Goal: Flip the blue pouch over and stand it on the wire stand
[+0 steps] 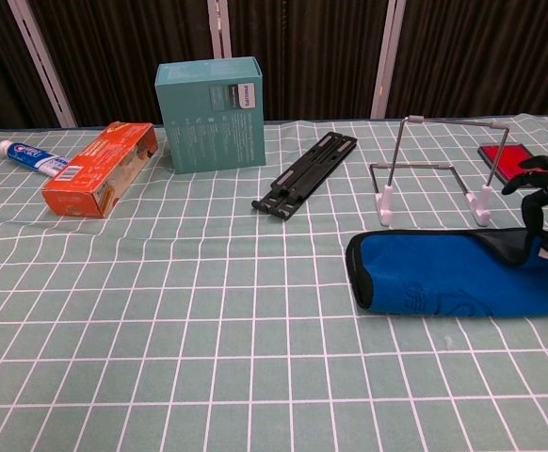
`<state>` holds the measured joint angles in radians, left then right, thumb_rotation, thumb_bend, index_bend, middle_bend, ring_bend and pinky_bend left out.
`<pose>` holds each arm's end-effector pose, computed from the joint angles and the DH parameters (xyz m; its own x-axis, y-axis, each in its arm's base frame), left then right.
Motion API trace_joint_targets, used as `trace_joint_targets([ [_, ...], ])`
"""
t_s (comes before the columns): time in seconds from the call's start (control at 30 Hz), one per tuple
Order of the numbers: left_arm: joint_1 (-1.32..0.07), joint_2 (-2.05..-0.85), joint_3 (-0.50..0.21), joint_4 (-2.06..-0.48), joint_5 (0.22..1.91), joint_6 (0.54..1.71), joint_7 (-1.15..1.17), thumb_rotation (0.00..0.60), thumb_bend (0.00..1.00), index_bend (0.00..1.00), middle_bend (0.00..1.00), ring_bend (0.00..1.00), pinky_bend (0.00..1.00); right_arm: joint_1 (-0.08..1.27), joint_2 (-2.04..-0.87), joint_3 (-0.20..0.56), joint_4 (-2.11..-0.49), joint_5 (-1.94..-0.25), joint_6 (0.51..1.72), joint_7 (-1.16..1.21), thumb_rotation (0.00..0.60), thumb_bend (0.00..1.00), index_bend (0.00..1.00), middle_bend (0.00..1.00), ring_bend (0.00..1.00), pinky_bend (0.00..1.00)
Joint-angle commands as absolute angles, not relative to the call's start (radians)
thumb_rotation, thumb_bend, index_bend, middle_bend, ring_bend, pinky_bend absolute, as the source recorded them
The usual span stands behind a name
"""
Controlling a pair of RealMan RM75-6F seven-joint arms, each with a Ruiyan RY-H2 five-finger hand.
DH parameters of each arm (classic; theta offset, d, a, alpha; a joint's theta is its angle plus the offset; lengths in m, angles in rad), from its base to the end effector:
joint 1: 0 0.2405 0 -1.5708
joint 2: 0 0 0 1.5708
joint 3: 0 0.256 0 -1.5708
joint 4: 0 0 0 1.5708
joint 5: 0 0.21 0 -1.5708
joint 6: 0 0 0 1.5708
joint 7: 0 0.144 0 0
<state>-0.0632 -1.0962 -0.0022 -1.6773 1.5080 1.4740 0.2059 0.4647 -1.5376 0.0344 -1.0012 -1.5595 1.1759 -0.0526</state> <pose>-0.3068 0.1632 0.1521 0.5411 0.0710 0.8380 0.8405 -0.0112 -0.5418 -0.3012 -0.3082 0.0359 0.6638 -0.0685 0.7447 -0.7158 -0.3466 0.6062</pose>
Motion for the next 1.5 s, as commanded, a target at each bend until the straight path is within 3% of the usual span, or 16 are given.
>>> trace_joint_targets([
  [0.03, -0.064, -1.097, -0.002, -1.677, 1.507, 1.473, 0.207, 0.6, 0.0, 0.0, 0.0, 0.0, 0.0, 0.475, -1.534, 0.055, -1.004, -1.531, 1.154, -0.057, 0.6, 0.42, 0.63, 0.16, 0.0, 0.26],
  [0.7, -0.068, -1.103, -0.005, -1.67, 1.493, 1.462, 0.213, 0.6, 0.0, 0.0, 0.0, 0.0, 0.0, 0.507, -1.586, 0.161, -0.924, -1.339, 1.028, -0.053, 0.6, 0.42, 0.63, 0.17, 0.0, 0.28],
  [1.07, -0.07, -1.106, -0.006, -1.671, 1.488, 1.458, 0.22, 0.6, 0.0, 0.0, 0.0, 0.0, 0.0, 0.517, -1.618, 0.17, -0.88, -1.303, 0.99, -0.05, 0.6, 0.4, 0.63, 0.17, 0.0, 0.29],
  [1.13, -0.071, -1.106, -0.006, -1.67, 1.486, 1.457, 0.22, 0.6, 0.0, 0.0, 0.0, 0.0, 0.0, 0.517, -1.622, 0.174, -0.875, -1.29, 0.98, -0.049, 0.6, 0.35, 0.51, 0.17, 0.0, 0.29],
  [1.2, -0.071, -1.106, -0.007, -1.669, 1.484, 1.457, 0.219, 0.6, 0.0, 0.0, 0.0, 0.0, 0.0, 0.515, -1.625, 0.182, -0.878, -1.278, 0.982, -0.05, 0.6, 0.22, 0.26, 0.16, 0.0, 0.28],
  [1.27, -0.071, -1.105, -0.007, -1.668, 1.483, 1.456, 0.216, 0.6, 0.0, 0.0, 0.0, 0.0, 0.0, 0.511, -1.633, 0.19, -0.87, -1.279, 1.014, -0.05, 0.6, 0.15, 0.15, 0.13, 0.0, 0.26],
  [1.37, -0.07, -1.104, -0.007, -1.668, 1.484, 1.457, 0.213, 0.6, 0.0, 0.0, 0.0, 0.0, 0.0, 0.505, -1.649, 0.203, -0.856, -1.283, 1.065, -0.042, 0.6, 0.13, 0.08, 0.09, 0.0, 0.19],
  [1.5, -0.07, -1.102, -0.006, -1.669, 1.486, 1.46, 0.21, 0.6, 0.0, 0.0, 0.0, 0.0, 0.0, 0.496, -1.657, 0.216, -0.854, -1.292, 1.12, -0.012, 0.6, 0.04, 0.06, 0.05, 0.0, 0.1],
])
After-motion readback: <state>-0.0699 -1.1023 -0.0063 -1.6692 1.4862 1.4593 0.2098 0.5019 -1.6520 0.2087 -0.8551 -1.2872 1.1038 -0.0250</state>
